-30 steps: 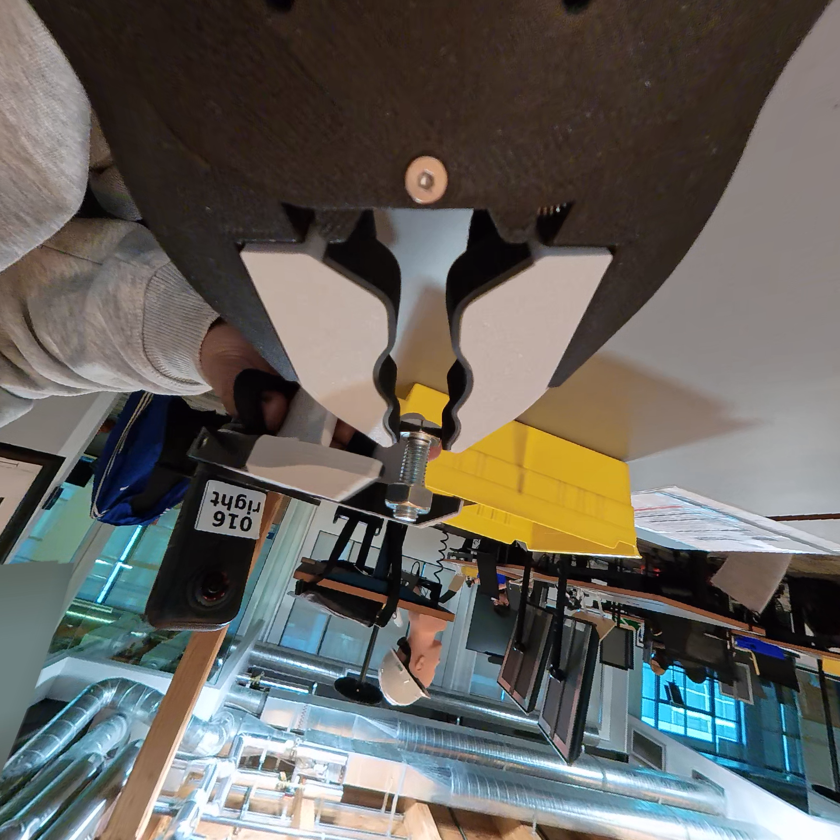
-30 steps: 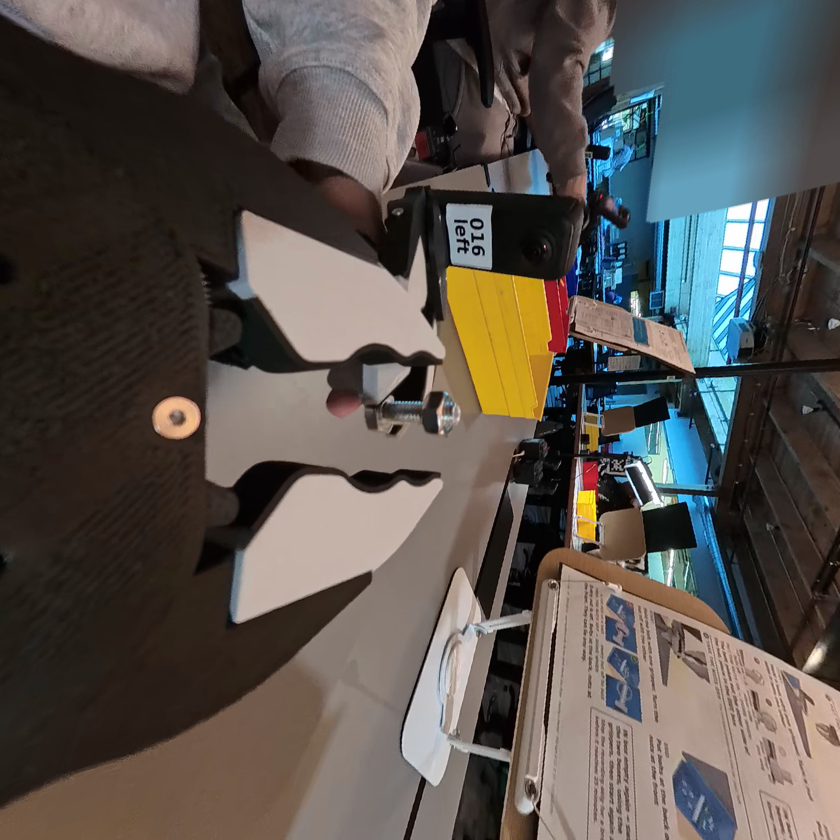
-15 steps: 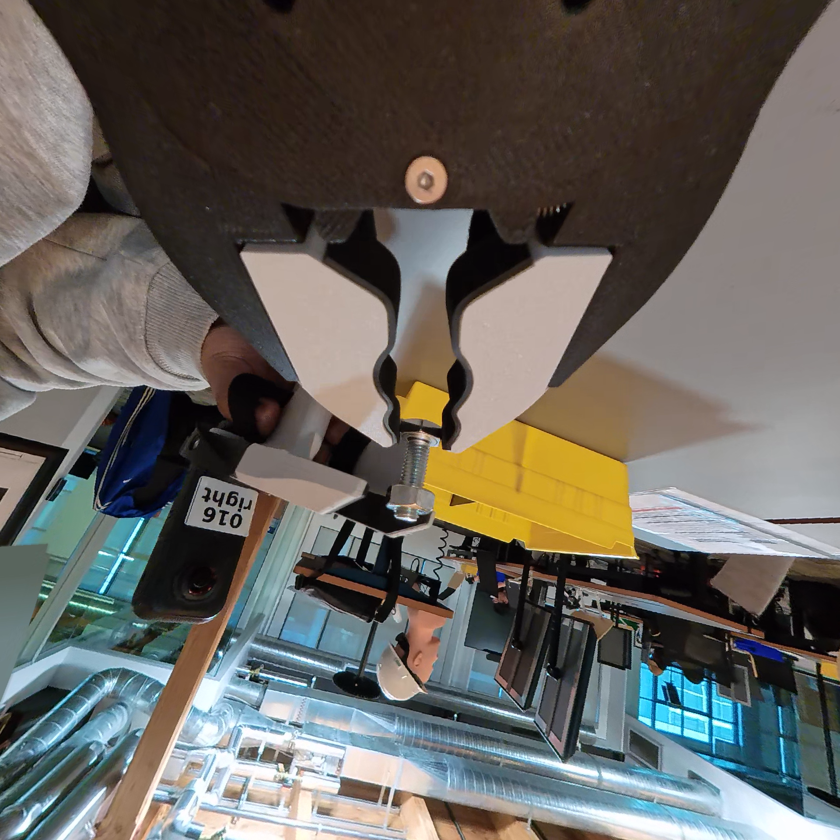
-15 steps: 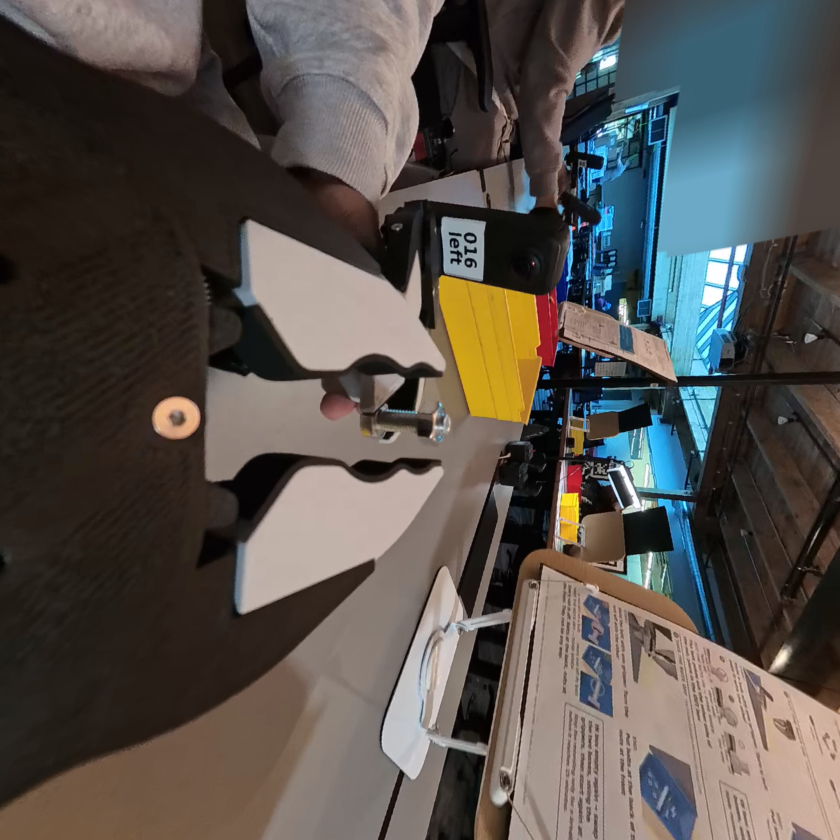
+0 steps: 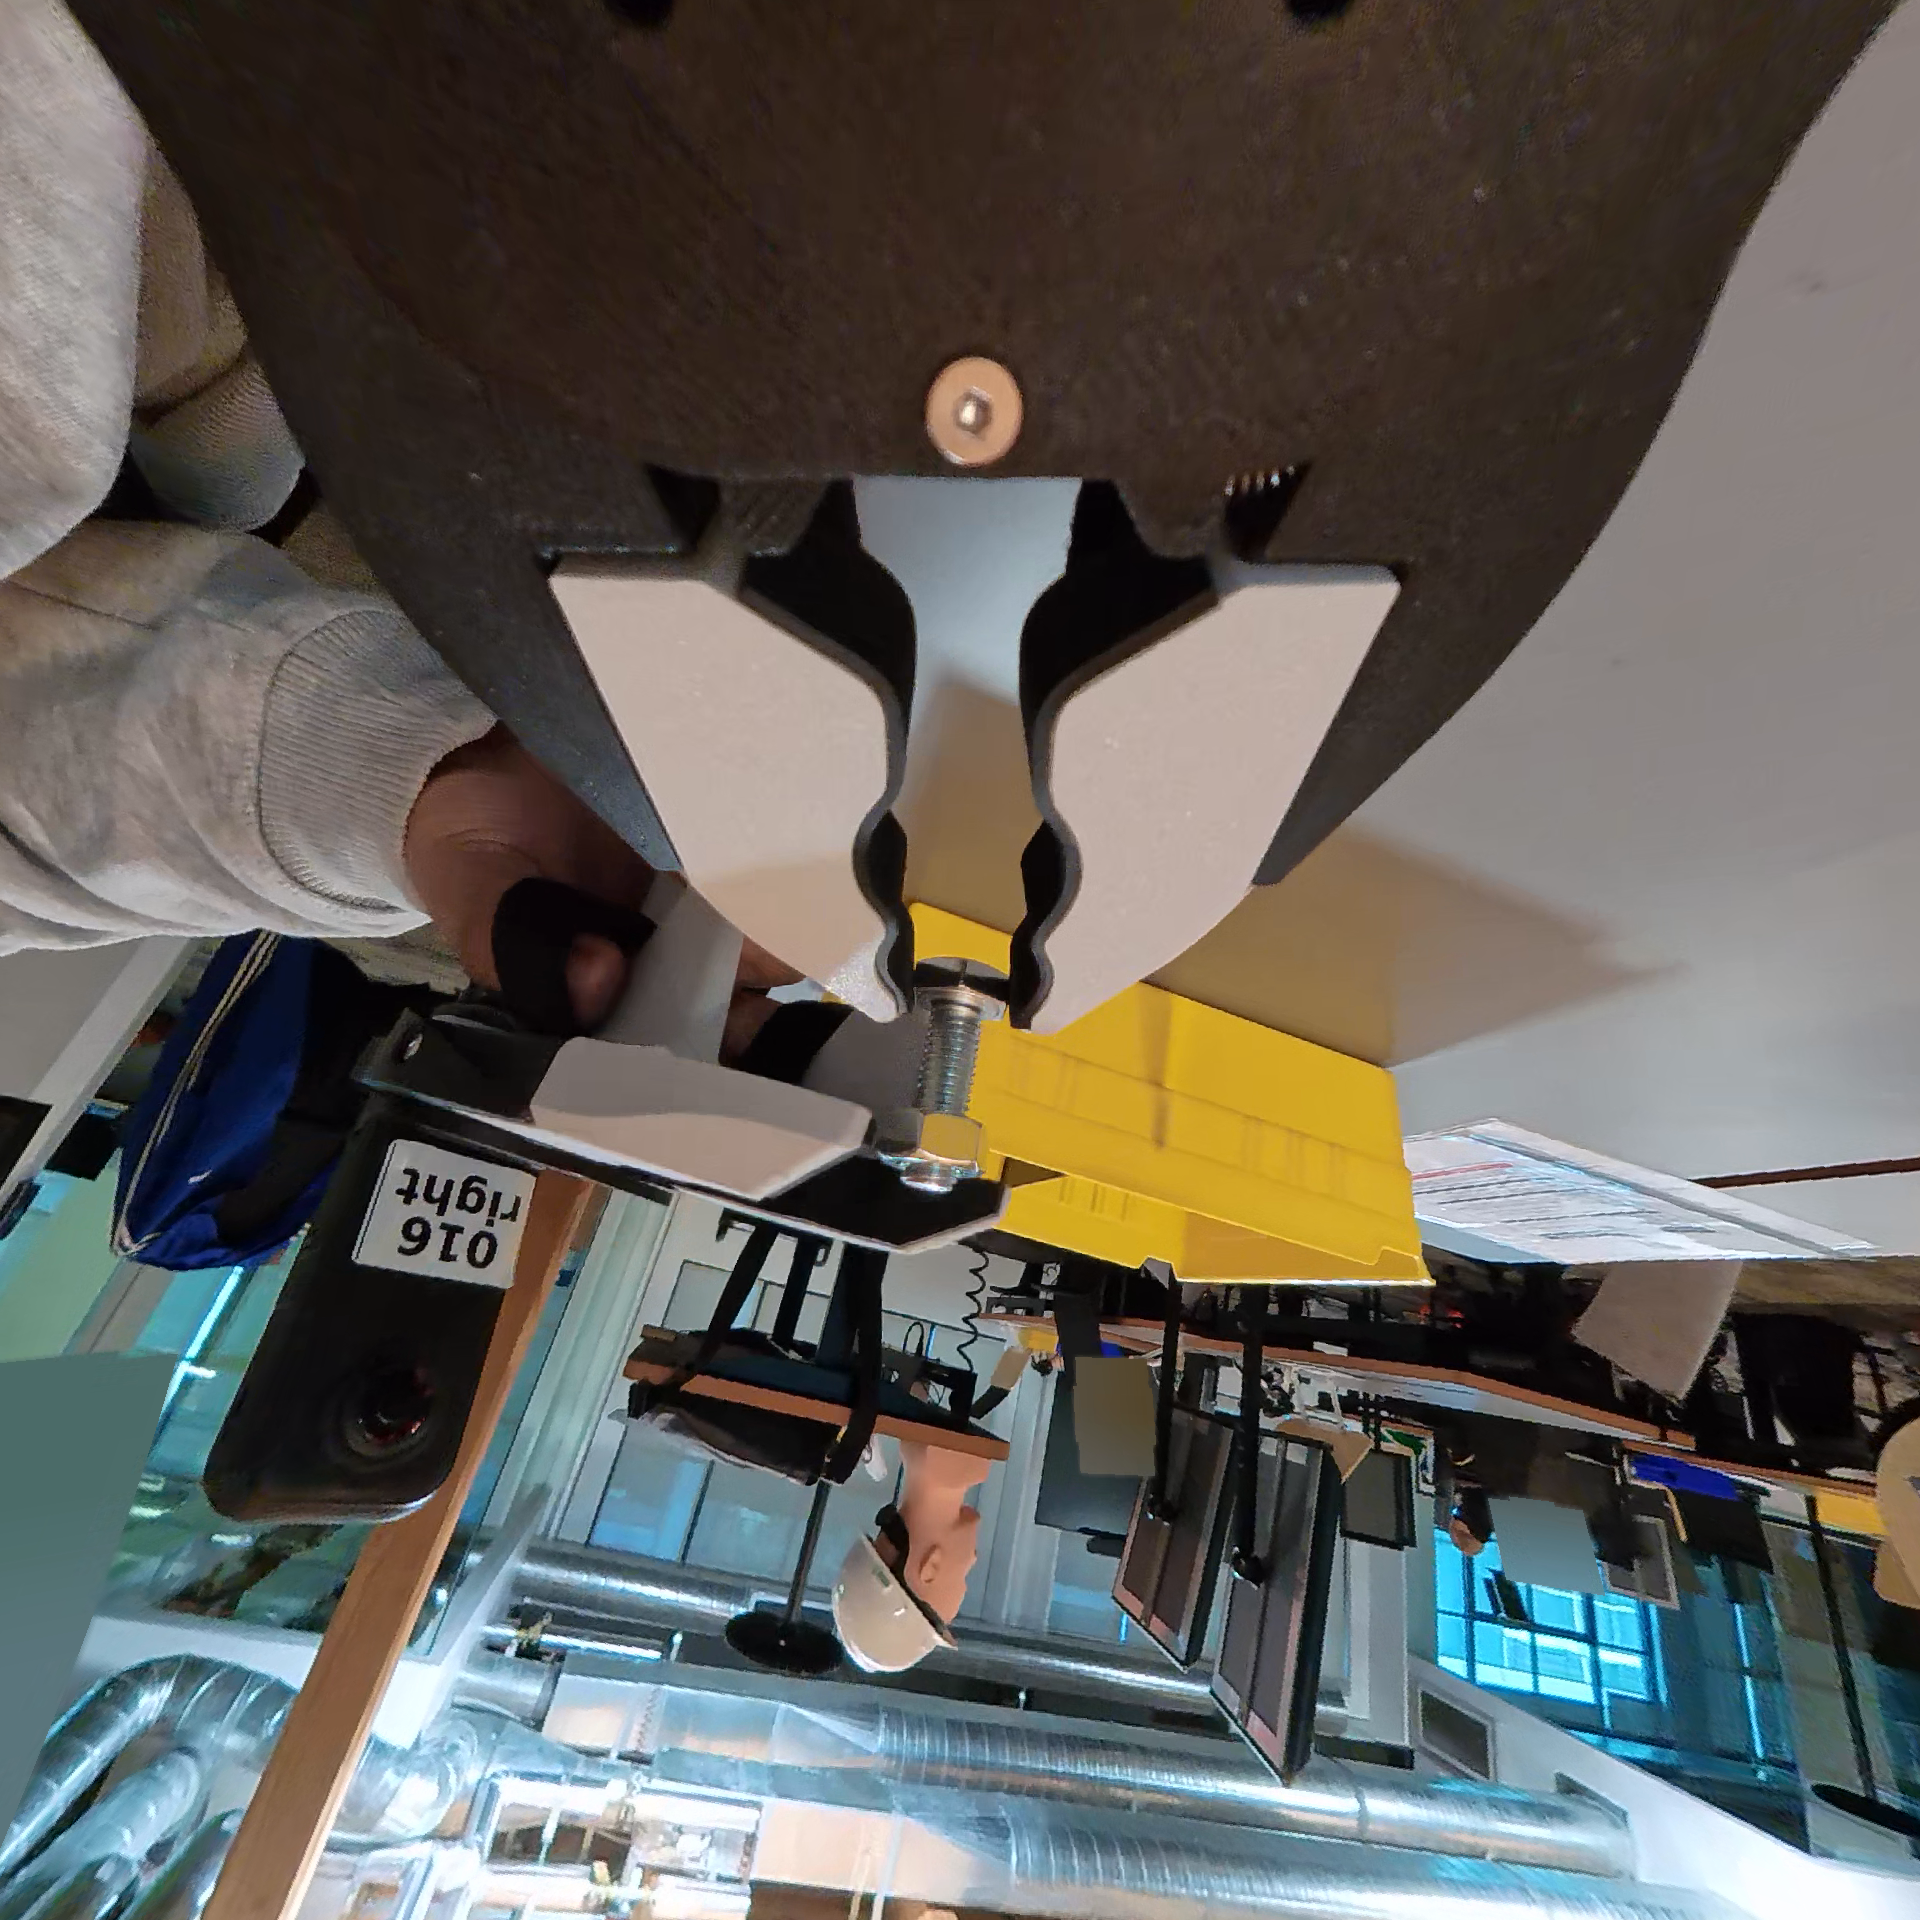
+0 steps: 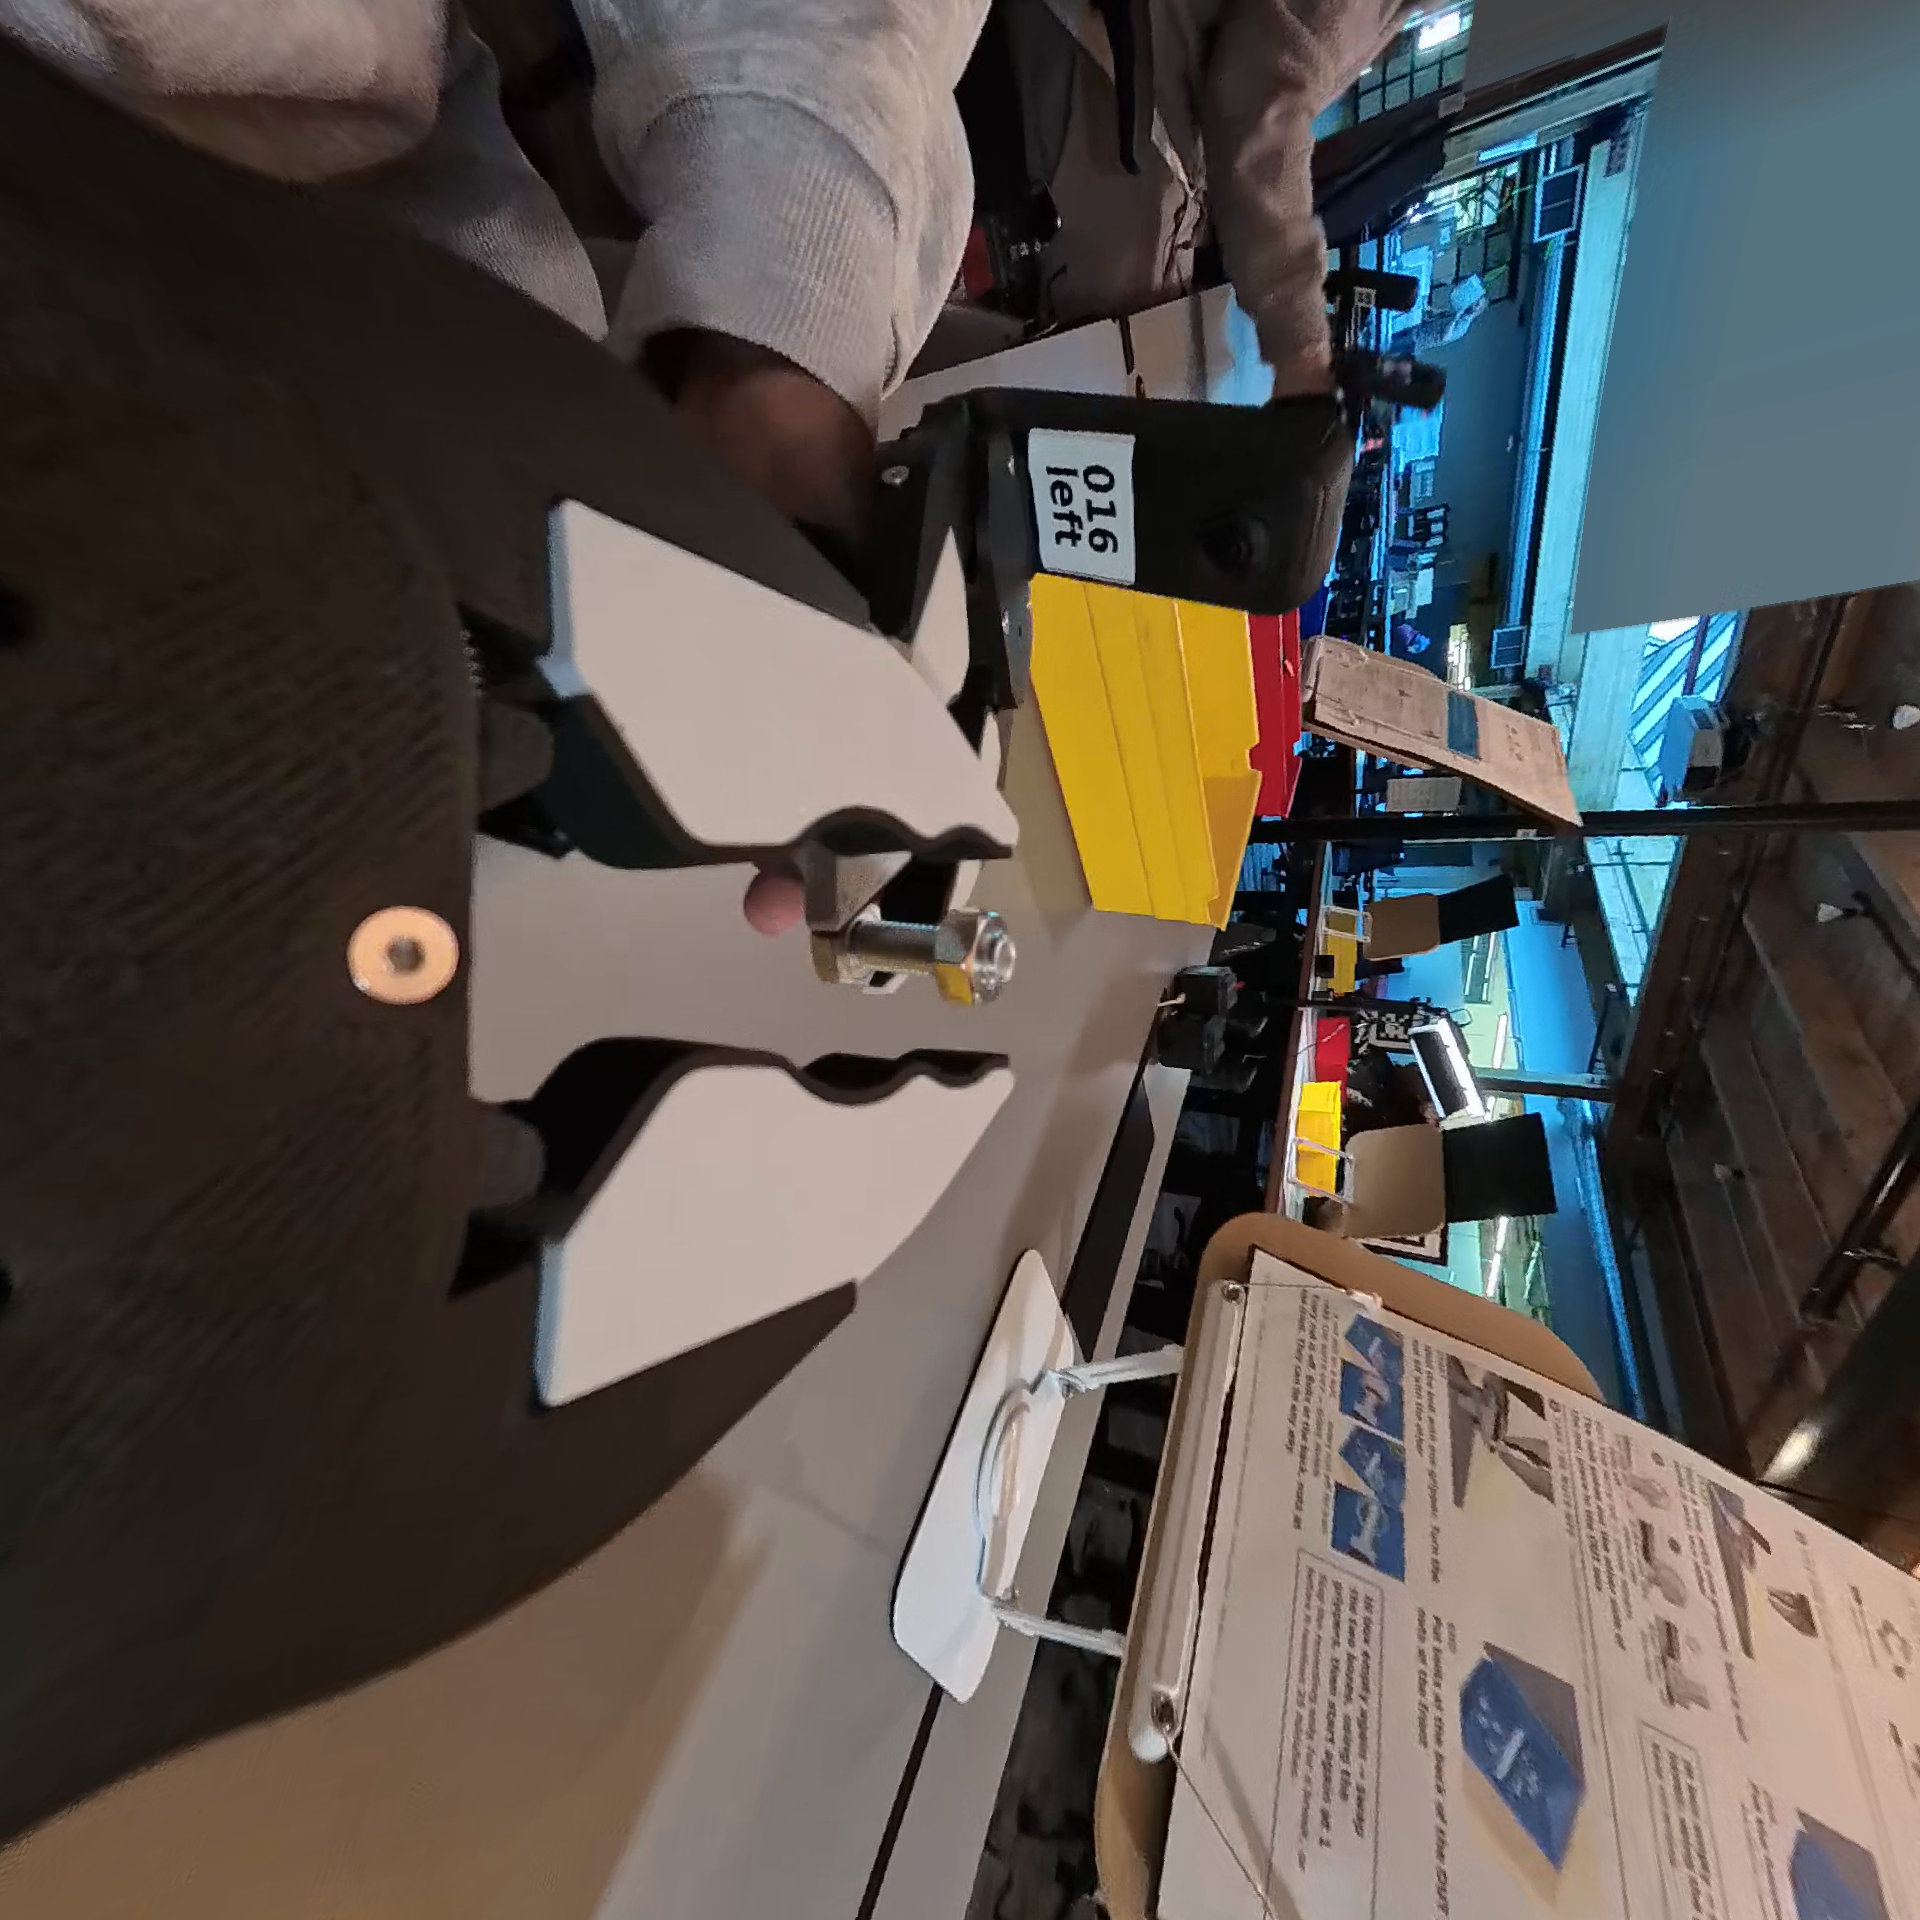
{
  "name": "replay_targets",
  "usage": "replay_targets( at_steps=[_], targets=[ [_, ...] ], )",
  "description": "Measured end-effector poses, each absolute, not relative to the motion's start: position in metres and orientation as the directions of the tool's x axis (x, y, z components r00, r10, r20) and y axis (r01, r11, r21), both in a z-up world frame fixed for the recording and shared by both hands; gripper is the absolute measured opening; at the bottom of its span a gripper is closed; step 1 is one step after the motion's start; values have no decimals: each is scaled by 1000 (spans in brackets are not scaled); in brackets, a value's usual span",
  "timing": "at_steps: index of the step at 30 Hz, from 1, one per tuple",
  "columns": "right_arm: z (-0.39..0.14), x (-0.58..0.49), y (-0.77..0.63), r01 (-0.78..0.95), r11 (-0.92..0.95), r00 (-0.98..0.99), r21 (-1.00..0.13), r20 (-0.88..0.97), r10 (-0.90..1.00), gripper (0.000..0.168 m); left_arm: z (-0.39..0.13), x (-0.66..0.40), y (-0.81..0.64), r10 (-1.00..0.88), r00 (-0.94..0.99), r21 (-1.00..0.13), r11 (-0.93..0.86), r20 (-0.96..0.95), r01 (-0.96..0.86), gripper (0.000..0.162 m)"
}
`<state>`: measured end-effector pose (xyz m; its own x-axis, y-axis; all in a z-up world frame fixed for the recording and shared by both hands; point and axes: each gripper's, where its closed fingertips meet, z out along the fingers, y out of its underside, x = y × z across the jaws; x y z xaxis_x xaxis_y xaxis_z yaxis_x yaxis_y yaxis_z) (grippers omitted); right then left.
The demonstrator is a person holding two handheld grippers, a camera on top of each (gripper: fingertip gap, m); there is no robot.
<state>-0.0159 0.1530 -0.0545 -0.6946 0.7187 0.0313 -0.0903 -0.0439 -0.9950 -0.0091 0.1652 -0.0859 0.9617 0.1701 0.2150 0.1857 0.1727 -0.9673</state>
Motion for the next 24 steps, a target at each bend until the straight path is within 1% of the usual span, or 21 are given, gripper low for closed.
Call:
replay_targets(
  at_steps=[2,3,5,7,11,13,17,19,20,22,24],
  targets=[
    [-54,-18,158,-91,-37,-679,-995,34,733,25,-85,-10,164,172,961,-966,177,217,186,18],
    [-54,-18,161,-88,-44,-683,-995,28,730,23,-85,-12,164,178,958,-965,180,224,192,18],
    [-53,-18,167,-72,-68,-680,-995,-1,733,3,-85,-16,161,187,952,-960,192,240,205,18],
    [-52,-19,169,-67,-83,-683,-994,-15,730,4,-85,-18,160,191,949,-957,196,249,212,18],
    [-56,-18,157,-42,-93,-710,-995,-36,704,27,-85,-16,161,189,952,-960,192,242,206,18],
    [-56,-17,153,-43,-91,-718,-995,-33,696,32,-85,-15,162,182,954,-961,187,239,205,18],
    [-60,-22,160,-23,-84,-697,-996,-44,715,25,-84,-16,161,184,954,-960,195,237,201,18],
    [-62,-23,164,20,-105,-702,-994,-88,706,8,-83,-18,159,186,952,-957,204,243,205,18],
    [-64,-23,164,43,-112,-711,-993,-110,695,5,-82,-18,158,186,951,-956,207,245,206,18],
    [-62,-21,163,49,-135,-730,-990,-128,671,7,-82,-19,158,190,951,-957,205,243,204,18],
    [-57,-18,161,19,-144,-735,-989,-111,669,15,-83,-18,159,190,951,-958,200,243,205,18]
  ],
)
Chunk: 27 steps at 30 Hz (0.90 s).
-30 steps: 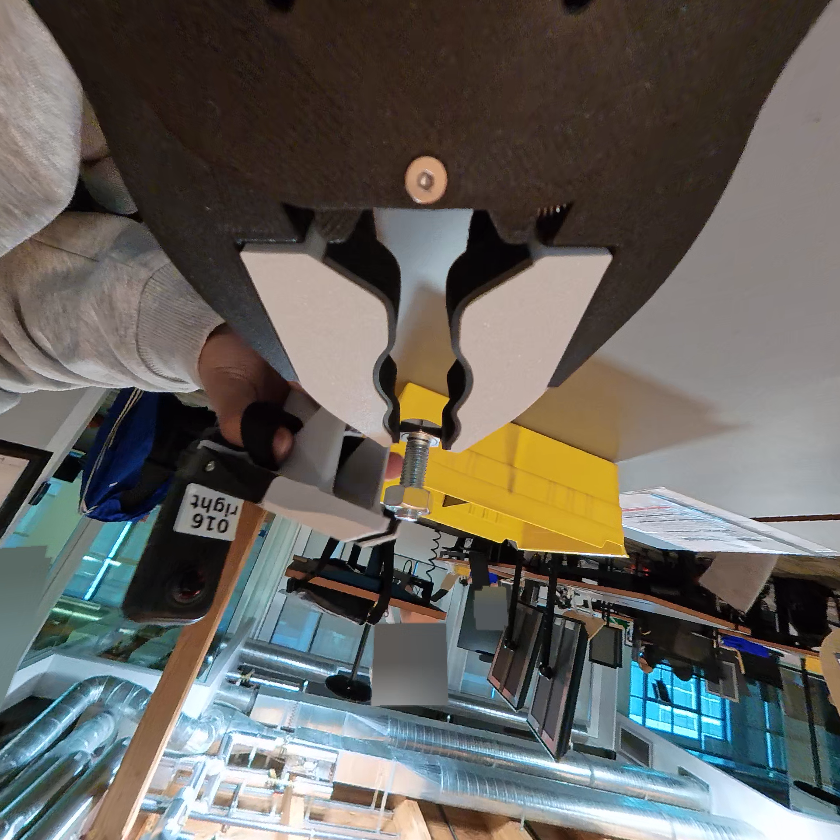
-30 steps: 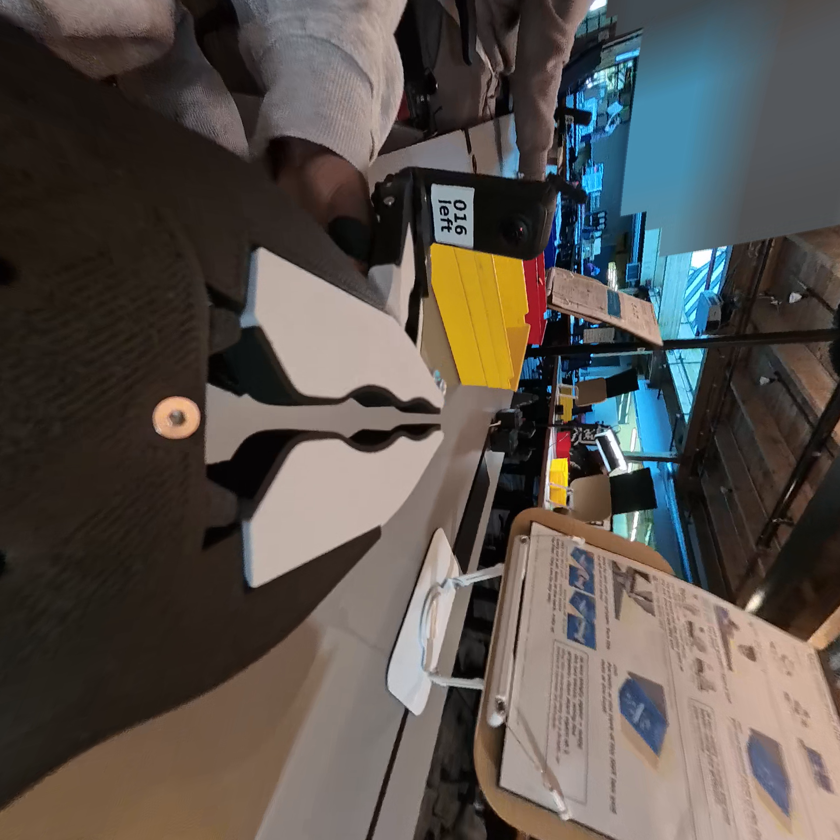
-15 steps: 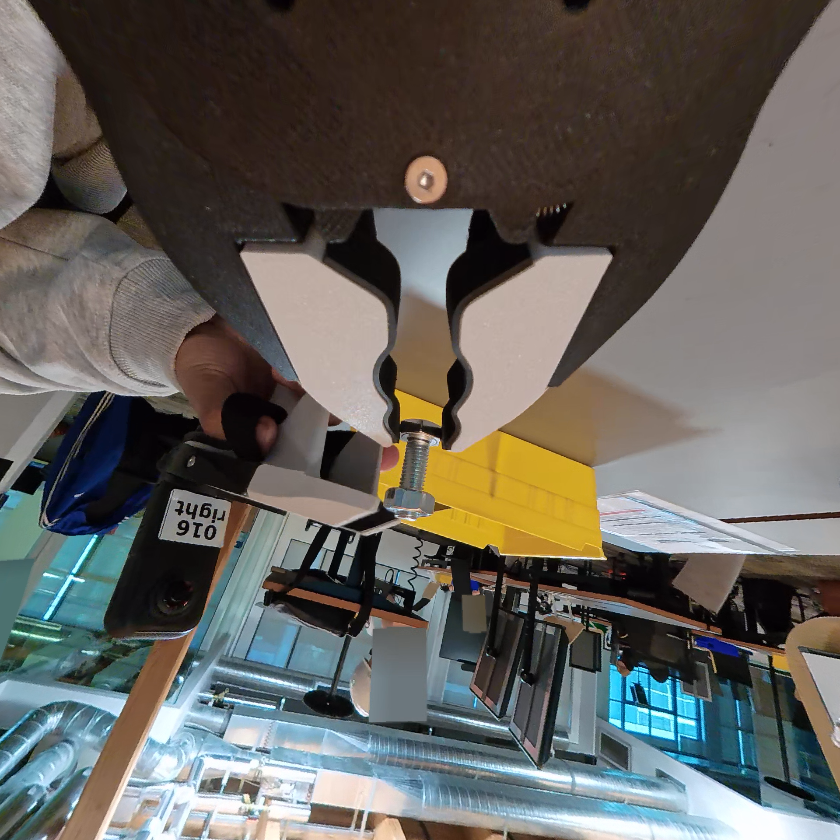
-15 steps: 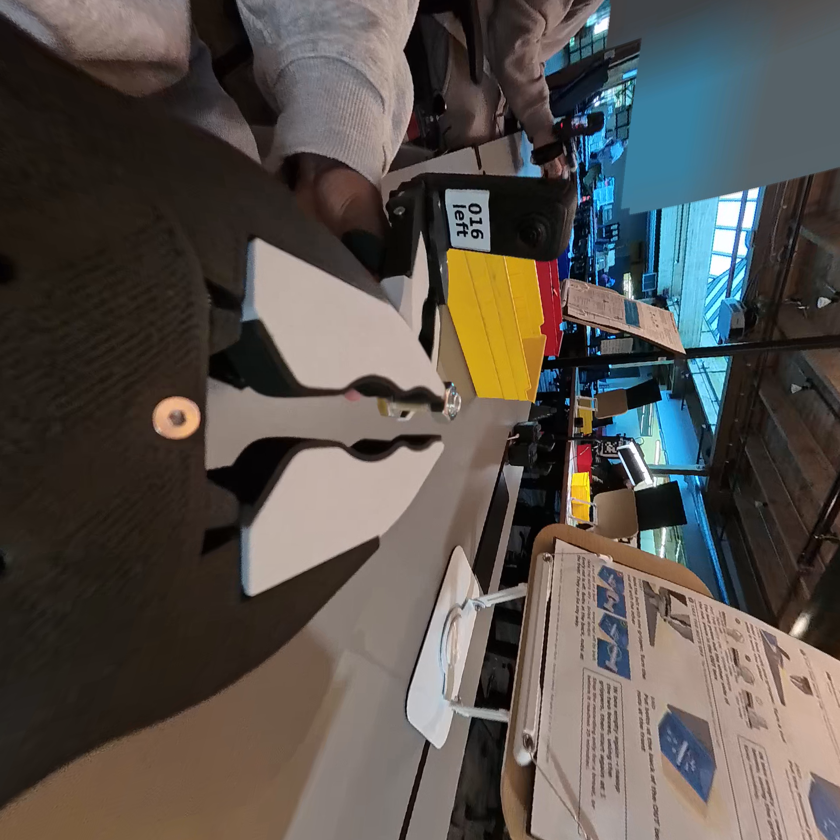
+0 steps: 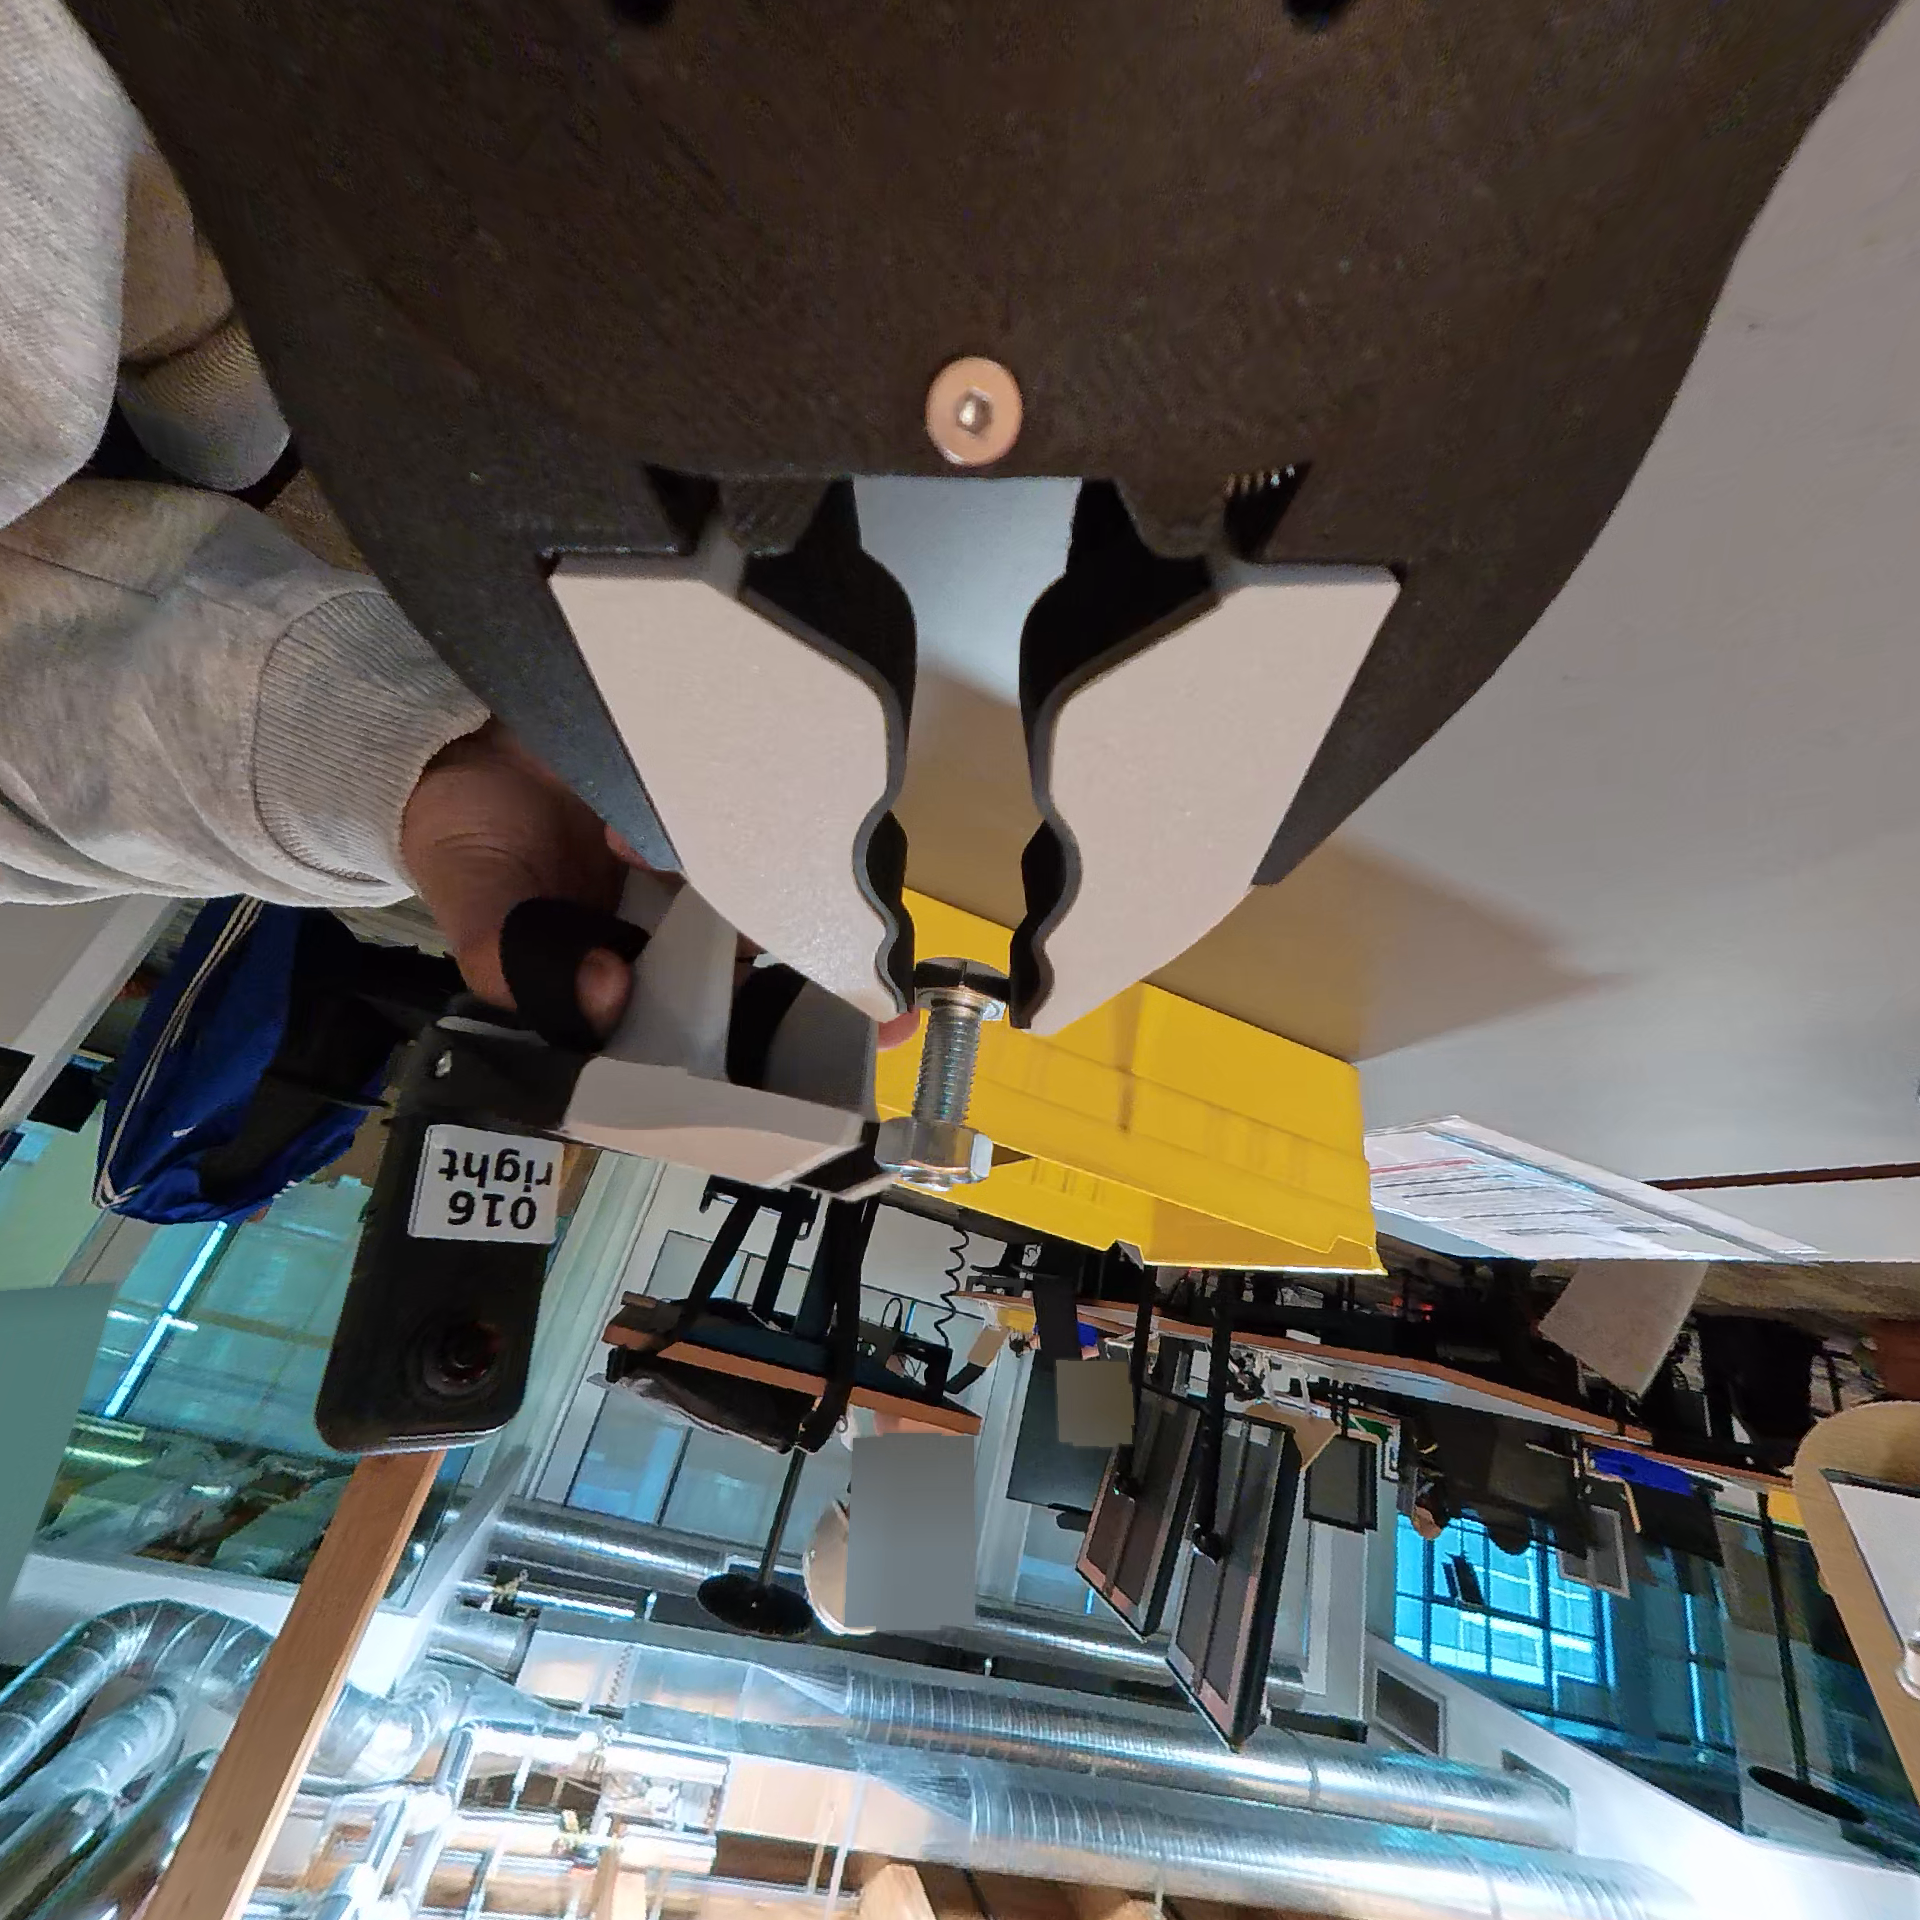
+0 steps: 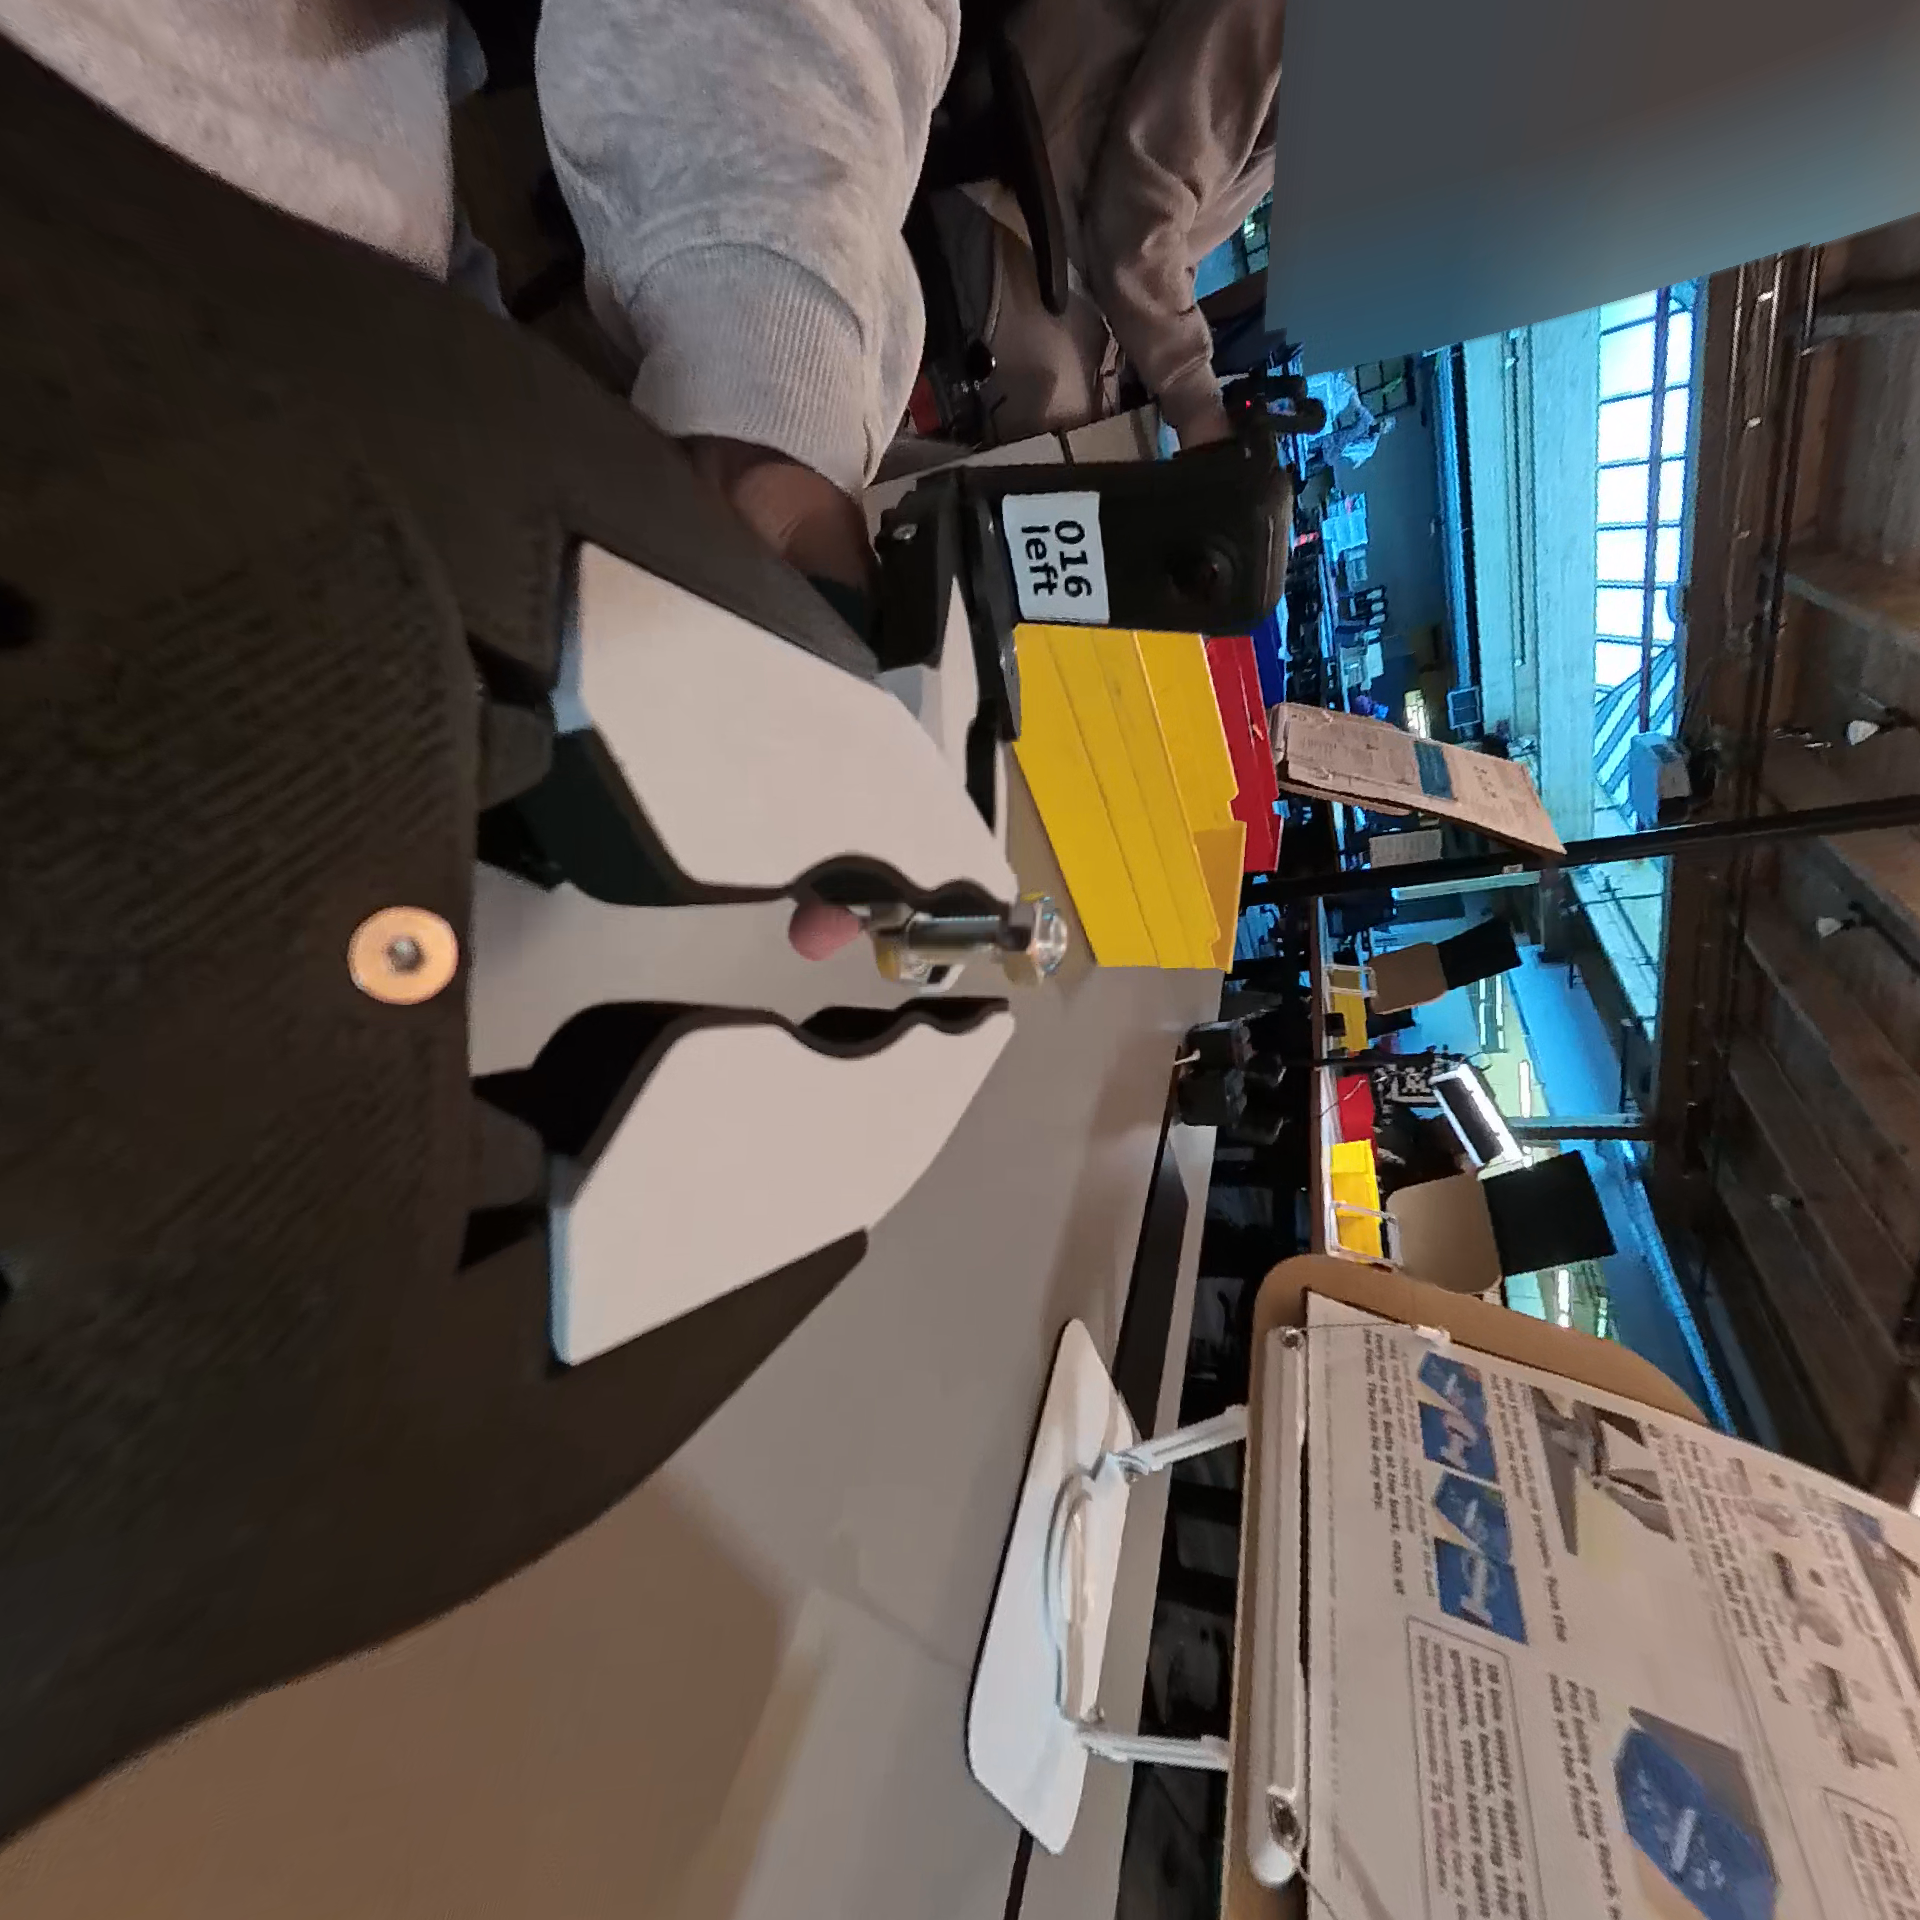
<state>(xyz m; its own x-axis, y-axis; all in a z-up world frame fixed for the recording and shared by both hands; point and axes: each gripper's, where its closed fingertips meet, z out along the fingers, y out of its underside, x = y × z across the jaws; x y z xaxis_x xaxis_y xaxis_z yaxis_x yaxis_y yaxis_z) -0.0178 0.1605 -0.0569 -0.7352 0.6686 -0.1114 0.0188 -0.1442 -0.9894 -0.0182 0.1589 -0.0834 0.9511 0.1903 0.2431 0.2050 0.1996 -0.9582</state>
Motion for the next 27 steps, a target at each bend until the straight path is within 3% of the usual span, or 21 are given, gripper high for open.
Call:
replay_targets(
  at_steps=[5,8,10,11,19,23,25,27],
  targets=[
    [-57,-17,155,-4,-128,-741,-992,-83,667,28,-83,-14,161,175,956,-960,196,235,200,18],
    [-58,-21,161,12,-135,-734,-991,-100,671,24,-81,-13,160,167,957,-957,207,239,203,18],
    [-59,-26,170,23,-135,-698,-991,-113,707,9,-81,-15,159,168,953,-953,212,251,214,18],
    [-59,-26,172,19,-142,-697,-990,-115,708,9,-83,-17,159,178,950,-954,206,255,217,18],
    [-53,-17,154,-30,-135,-738,-990,-69,671,33,-84,-13,162,171,953,-957,194,249,215,18],
    [-55,-21,162,-16,-132,-723,-991,-80,686,23,-82,-13,161,171,954,-956,208,246,209,18],
    [-59,-25,171,13,-130,-684,-991,-104,722,0,-82,-16,159,175,950,-951,216,259,219,18],
    [-57,-23,169,6,-143,-694,-990,-107,712,1,-83,-19,159,183,945,-949,215,270,229,18]
  ],
)
